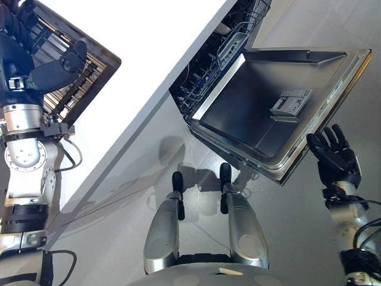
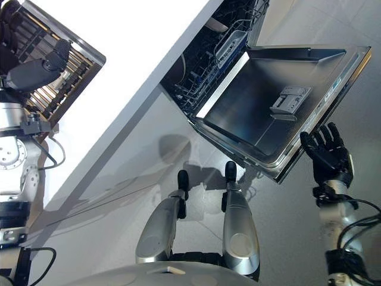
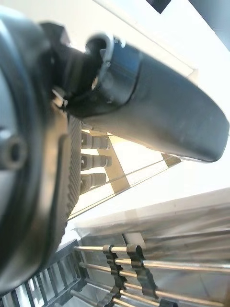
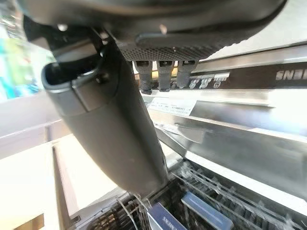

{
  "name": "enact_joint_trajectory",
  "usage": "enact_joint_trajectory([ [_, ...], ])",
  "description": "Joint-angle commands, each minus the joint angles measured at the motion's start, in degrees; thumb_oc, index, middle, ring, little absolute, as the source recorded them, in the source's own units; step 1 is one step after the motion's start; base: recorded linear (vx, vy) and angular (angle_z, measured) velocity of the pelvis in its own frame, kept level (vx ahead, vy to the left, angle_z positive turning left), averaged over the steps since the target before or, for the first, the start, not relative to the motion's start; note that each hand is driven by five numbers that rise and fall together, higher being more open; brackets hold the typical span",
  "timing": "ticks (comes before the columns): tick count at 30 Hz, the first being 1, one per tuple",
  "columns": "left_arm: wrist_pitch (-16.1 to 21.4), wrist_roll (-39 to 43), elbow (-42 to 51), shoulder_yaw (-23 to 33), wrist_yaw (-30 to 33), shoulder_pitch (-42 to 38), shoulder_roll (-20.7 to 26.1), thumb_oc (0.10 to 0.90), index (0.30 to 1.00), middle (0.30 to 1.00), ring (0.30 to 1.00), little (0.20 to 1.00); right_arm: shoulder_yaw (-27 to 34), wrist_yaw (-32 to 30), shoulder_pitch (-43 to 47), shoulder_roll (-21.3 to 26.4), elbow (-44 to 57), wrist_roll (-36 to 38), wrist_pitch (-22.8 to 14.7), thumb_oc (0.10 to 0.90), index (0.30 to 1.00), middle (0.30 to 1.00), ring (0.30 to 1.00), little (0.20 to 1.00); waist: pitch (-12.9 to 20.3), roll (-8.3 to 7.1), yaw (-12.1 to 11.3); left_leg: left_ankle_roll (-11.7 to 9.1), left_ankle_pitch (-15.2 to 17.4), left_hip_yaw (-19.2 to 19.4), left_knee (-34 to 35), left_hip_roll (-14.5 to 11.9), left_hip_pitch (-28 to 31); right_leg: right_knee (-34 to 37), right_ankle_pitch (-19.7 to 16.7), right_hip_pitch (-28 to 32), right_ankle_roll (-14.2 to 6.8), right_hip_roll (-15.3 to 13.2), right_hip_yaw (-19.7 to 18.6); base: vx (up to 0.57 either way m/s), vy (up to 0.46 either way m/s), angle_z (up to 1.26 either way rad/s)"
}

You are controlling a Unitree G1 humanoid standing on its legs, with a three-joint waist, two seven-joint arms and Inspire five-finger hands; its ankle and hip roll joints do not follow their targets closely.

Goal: Pick up plates and place into dishwasher.

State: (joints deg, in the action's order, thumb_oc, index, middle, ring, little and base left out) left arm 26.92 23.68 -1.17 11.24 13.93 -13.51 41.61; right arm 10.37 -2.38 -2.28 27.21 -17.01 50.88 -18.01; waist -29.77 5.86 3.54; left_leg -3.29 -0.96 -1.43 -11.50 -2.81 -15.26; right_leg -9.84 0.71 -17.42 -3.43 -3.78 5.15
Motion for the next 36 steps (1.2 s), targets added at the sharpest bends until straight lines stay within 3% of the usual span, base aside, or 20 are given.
enact_joint_trajectory([
  [1,7.57,-2.43,1.36,-0.4,3.05,3.16,-6.04,0.8,0.9,0.9,0.9,0.9,-0.3,-6.23,12.95,-2.57,13.19,-10.35,-13.74,0.8,0.9,0.9,0.9,0.9,-0.02,-4.13,-1.33,7.18,5.0,6.96,-0.95,8.55,2.62,-1.12,-0.43,2.47,0.29,2.0,-0.37,0.01,0.061,0.05],
  [6,7.65,-2.04,1.8,1.28,2.12,5.26,-7.3,0.8,0.9,0.9,0.9,0.9,4.09,-15.06,10.05,-3.36,13.72,-16.52,-16.55,0.8,0.9,0.9,0.9,0.9,-0.01,-3.96,-0.46,7.41,5.68,6.95,-1.3,8.65,3.99,-1.32,0.15,3.9,0.49,2.01,-0.79,0.04,0.04,0.36],
  [10,7.58,-1.29,1.67,1.9,1.2,5.94,-7.5,0.8,0.9,0.9,0.9,0.9,6.46,-18.65,9.15,-3.23,12.88,-16.26,-19.24,0.8,0.9,0.9,0.9,0.9,0.33,-3.8,0.02,7.47,5.92,6.82,-1.08,8.65,5.01,-1.09,0.43,4.95,0.61,2.14,-1.5,0.04,0.01,0.27],
  [13,7.69,-1.28,1.29,1.68,1.08,5.87,-7.69,0.8,0.9,0.9,0.9,0.9,7.8,-27.1,9.04,-2.81,11.9,-21.94,-21.8,0.8,0.9,0.9,0.9,0.9,0.73,-3.75,0.19,7.46,6.21,6.91,-1.17,8.69,5.3,-0.73,0.51,5.53,0.65,2.18,-1.8,0.01,0.001,0.03],
  [16,7.79,-1.18,0.58,1.22,0.99,5.5,-7.78,0.8,0.9,0.9,0.9,0.9,8.62,-36.89,8.94,-1.71,10.86,-30.99,-21.09,0.8,0.9,0.9,0.9,0.9,1.12,-3.57,0.29,7.46,6.44,6.8,-1.35,8.78,5.58,-0.66,0.62,5.99,0.67,2.24,-2.04,0.04,0.008,0.02],
  [19,8.24,-0.97,-0.25,1.06,0.79,5.34,-7.76,0.8,0.9,0.9,0.9,0.9,9.19,-41.03,8.93,-0.93,8.74,-30.84,-17.29,0.8,0.9,0.9,0.9,0.9,1.31,-3.53,0.32,7.43,6.56,6.94,-1.37,8.7,5.83,-0.61,0.72,6.39,0.64,2.16,-2.03,0.02,0.006,-0.01],
  [26,7.39,-0.15,-0.54,0.45,1.43,3.62,-5.84,0.8,0.9,0.9,0.9,0.9,9.0,-38.67,9.13,0.45,-1.91,-22.11,-10.87,0.8,0.9,0.9,0.9,0.9,0.53,-3.55,-0.15,7.39,6.67,7.24,-2.21,8.54,4.97,-1.09,0.8,6.05,0.67,2.12,-1.75,0.0,-0.016,0.0],
  [30,6.65,0.27,-0.89,-0.42,1.62,1.47,-4.41,0.8,0.9,0.9,0.9,0.9,6.85,-35.75,10.36,1.49,-9.31,-17.02,-9.95,0.8,0.9,0.9,0.9,0.9,-0.02,-3.39,-0.74,7.36,6.53,7.15,-2.93,8.5,3.34,-1.76,0.97,4.88,0.91,2.08,-1.61,-0.02,-0.052,0.0],
  [34,5.79,0.61,-1.66,-1.61,1.74,-1.18,-2.59,0.8,0.9,0.9,0.9,0.9,5.14,-28.5,12.28,2.49,-14.8,-9.24,-9.48,0.8,0.9,0.9,0.9,0.9,-0.02,-3.03,-1.32,7.31,6.51,6.86,-3.85,8.45,0.95,-3.27,1.57,2.74,1.25,1.96,-1.24,-0.04,-0.077,0.02],
  [36,5.28,0.97,-2.0,-2.03,1.61,-2.77,-1.43,0.8,0.9,0.9,0.9,0.9,3.22,-24.43,13.09,3.06,-17.47,-7.91,-7.38,0.8,0.9,0.9,0.9,0.9,-0.02,-2.78,-1.77,7.27,6.55,6.63,-4.48,8.4,-0.62,-4.51,2.23,1.29,1.52,1.95,-0.89,-0.05,-0.09,0.04],
])
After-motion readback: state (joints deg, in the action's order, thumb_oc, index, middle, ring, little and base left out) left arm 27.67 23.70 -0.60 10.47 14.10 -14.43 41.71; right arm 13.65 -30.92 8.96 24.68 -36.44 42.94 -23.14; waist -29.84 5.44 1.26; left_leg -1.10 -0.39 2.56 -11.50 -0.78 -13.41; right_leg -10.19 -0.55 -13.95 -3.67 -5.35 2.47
